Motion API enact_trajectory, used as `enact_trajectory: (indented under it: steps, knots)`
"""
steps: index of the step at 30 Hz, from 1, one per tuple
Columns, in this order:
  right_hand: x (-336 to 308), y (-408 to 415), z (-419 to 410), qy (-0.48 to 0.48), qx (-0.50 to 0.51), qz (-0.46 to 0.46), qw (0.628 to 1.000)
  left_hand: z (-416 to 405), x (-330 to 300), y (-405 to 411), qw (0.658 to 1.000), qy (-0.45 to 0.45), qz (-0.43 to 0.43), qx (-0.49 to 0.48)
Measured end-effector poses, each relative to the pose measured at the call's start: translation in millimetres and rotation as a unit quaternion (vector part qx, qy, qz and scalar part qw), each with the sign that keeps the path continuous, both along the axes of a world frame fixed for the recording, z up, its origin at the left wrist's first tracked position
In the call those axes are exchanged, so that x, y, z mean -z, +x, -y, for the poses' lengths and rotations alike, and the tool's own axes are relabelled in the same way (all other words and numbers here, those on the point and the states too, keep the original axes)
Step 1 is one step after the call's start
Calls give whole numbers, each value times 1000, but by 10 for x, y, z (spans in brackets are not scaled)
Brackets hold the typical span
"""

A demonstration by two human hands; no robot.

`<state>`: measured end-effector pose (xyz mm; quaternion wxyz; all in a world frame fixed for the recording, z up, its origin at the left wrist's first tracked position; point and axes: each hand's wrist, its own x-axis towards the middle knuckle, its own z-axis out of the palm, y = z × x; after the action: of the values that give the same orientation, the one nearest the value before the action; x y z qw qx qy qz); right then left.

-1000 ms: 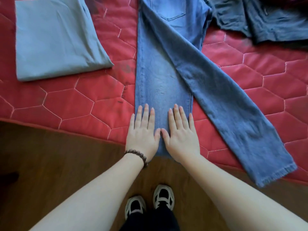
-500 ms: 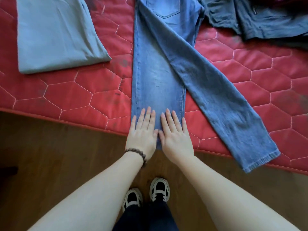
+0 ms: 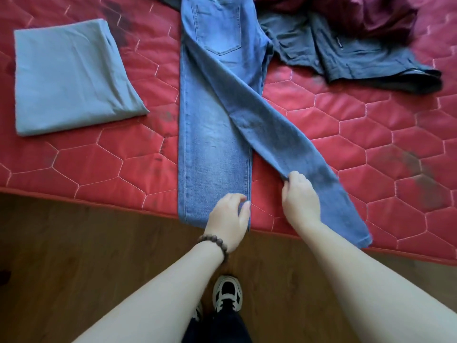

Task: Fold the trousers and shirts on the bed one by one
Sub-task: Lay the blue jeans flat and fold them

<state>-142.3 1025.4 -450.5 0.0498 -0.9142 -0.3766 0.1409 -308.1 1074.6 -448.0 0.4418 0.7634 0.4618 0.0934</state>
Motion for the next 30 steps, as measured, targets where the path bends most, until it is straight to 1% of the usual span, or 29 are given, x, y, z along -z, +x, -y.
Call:
enact_trajectory:
  steps: [1, 2, 3, 4, 5, 6, 7, 8, 9, 10, 11, 13, 15, 18, 20, 21, 22, 24, 26, 27, 29, 30]
  knots:
    - [-91, -108, 10, 37, -1, -27, 999, -19, -34, 52, 996, -71, 31, -43]
    - [-180, -264, 32, 66, -22, -52, 996, -42, -74, 101, 978, -171, 76, -90]
    - [-273, -458, 59, 85, -65, -88, 990, -68, -134, 142, 938, -286, 132, -143]
    - [-350, -667, 99, 97, -118, -141, 978, -91, -161, 153, 888, -378, 171, -199]
    - [-412, -849, 137, 93, -163, -198, 962, -112, -152, 121, 854, -421, 175, -250]
    - [-450, -974, 169, 86, -191, -241, 948, -146, -148, 48, 845, -425, 159, -283]
    - [-448, -1031, 191, 96, -200, -249, 943, -179, -128, -46, 854, -402, 132, -304]
    - [-418, -1035, 203, 118, -180, -225, 950, -202, -93, -160, 863, -377, 106, -319]
    - [-364, -1009, 204, 135, -131, -189, 964, -223, -55, -275, 866, -364, 87, -332]
    - [-321, -970, 199, 139, -62, -163, 975, -247, -23, -379, 864, -360, 79, -343]
    - [-285, -922, 190, 122, 12, -157, 980, -274, -3, -463, 861, -363, 80, -346]
    - [-188, -838, 152, 65, 130, -208, 967, -305, 15, -572, 850, -385, 103, -345]
    - [-89, -793, 89, 41, 187, -267, 944, -318, 1, -608, 839, -407, 130, -336]
    - [-19, -798, 43, 62, 200, -310, 928, -330, -47, -646, 817, -446, 164, -328]
    - [10, -830, 72, 96, 209, -326, 917, -329, -83, -675, 785, -494, 199, -317]
    - [10, -845, 94, 119, 229, -337, 905, -329, -111, -693, 768, -517, 213, -312]
    - [8, -861, 119, 135, 250, -349, 893, -326, -138, -719, 762, -532, 216, -299]
    - [-8, -883, 160, 140, 272, -379, 873, -300, -143, -778, 781, -535, 200, -253]
    - [-44, -902, 181, 137, 276, -441, 843, -278, -147, -850, 797, -530, 182, -223]
    - [-62, -897, 200, 156, 276, -480, 818, -274, -145, -891, 801, -526, 181, -220]
    - [-94, -869, 262, 215, 281, -563, 746, -274, -122, -980, 802, -517, 196, -228]
    - [-104, -867, 304, 232, 278, -595, 717, -272, -115, -1023, 801, -508, 207, -239]
